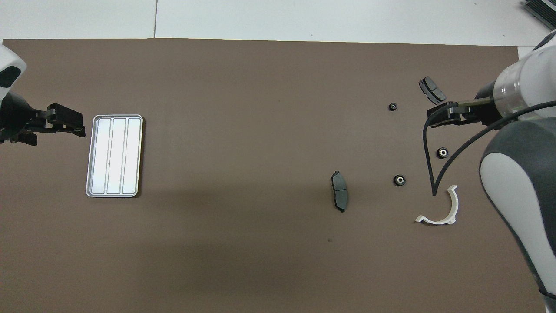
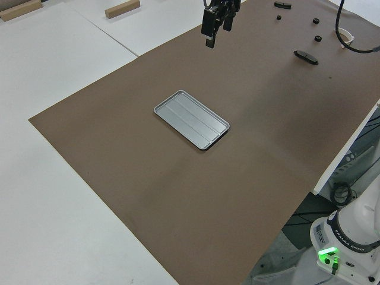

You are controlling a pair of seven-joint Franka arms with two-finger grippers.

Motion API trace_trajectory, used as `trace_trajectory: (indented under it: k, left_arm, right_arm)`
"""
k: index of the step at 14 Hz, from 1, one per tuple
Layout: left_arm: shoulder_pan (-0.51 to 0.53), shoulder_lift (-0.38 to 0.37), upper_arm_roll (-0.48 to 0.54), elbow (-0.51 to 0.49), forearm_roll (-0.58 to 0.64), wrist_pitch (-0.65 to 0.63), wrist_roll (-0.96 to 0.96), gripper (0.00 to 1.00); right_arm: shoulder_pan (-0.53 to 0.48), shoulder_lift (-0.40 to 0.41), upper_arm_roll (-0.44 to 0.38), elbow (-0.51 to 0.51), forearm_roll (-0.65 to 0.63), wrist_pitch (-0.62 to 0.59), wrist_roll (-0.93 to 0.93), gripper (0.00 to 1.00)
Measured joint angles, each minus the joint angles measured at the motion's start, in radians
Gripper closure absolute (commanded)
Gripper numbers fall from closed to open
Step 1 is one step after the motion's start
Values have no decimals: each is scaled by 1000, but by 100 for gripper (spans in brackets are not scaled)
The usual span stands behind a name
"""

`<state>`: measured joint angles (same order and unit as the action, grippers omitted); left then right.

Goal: Place bearing gear from tray to pile

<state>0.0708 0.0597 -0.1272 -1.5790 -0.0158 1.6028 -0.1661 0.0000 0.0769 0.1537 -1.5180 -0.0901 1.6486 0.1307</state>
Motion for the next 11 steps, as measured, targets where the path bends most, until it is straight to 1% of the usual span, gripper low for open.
trace_trajectory:
  k: [3,11]
  left_arm:
    - [0,0,0,0,0,0,0,0]
    - [0,0,0,0,0,0,0,0]
  right_arm:
    - [-4,-16,0,-16,5,-41,0,0]
    - [-32,-63,-1,-72,50,-35,0,0]
